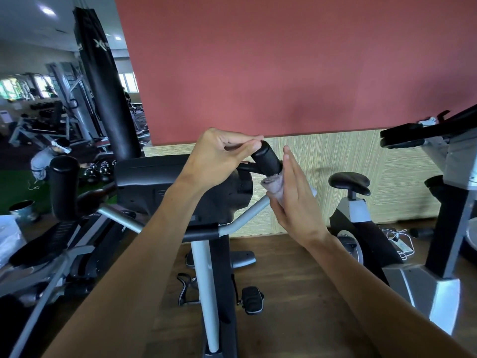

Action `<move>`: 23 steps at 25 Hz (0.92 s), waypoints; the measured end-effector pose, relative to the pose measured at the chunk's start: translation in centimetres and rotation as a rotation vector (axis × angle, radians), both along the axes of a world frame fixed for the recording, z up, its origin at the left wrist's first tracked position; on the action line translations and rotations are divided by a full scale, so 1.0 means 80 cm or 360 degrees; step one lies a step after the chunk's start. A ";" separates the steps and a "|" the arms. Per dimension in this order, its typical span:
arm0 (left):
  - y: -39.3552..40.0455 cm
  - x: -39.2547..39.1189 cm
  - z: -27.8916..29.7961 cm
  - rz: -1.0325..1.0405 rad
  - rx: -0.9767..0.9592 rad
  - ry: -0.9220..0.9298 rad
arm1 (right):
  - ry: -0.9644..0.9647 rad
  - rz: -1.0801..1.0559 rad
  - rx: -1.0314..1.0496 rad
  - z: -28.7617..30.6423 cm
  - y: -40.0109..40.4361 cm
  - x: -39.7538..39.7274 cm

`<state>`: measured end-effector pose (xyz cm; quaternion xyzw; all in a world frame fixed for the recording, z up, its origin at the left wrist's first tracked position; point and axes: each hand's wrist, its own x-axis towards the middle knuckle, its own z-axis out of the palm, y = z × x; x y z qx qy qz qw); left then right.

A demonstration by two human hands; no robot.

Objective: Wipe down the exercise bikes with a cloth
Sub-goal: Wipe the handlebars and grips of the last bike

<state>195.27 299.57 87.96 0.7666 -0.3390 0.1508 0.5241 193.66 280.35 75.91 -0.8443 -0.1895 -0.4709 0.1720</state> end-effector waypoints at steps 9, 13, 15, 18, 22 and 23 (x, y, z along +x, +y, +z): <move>-0.001 0.009 -0.003 -0.0053 -0.0089 -0.0023 | -0.0166 -0.0001 -0.0004 0.046 0.033 0.004; 0.000 0.002 -0.003 -0.0002 -0.0075 -0.0008 | -0.0130 0.0021 -0.0025 0.006 0.004 0.005; -0.003 -0.004 -0.003 0.0051 -0.0084 -0.0005 | -0.0007 0.0065 -0.0003 -0.010 -0.012 0.000; -0.007 -0.016 -0.006 0.0161 -0.0068 -0.0037 | 0.0169 0.0094 0.0005 -0.028 -0.031 -0.012; -0.013 -0.035 -0.010 0.0414 0.0044 -0.0208 | 0.0421 0.0208 0.0354 -0.046 -0.067 -0.035; -0.015 -0.037 -0.010 0.0483 0.0110 -0.0283 | 0.0440 0.0234 0.0465 -0.043 -0.072 -0.039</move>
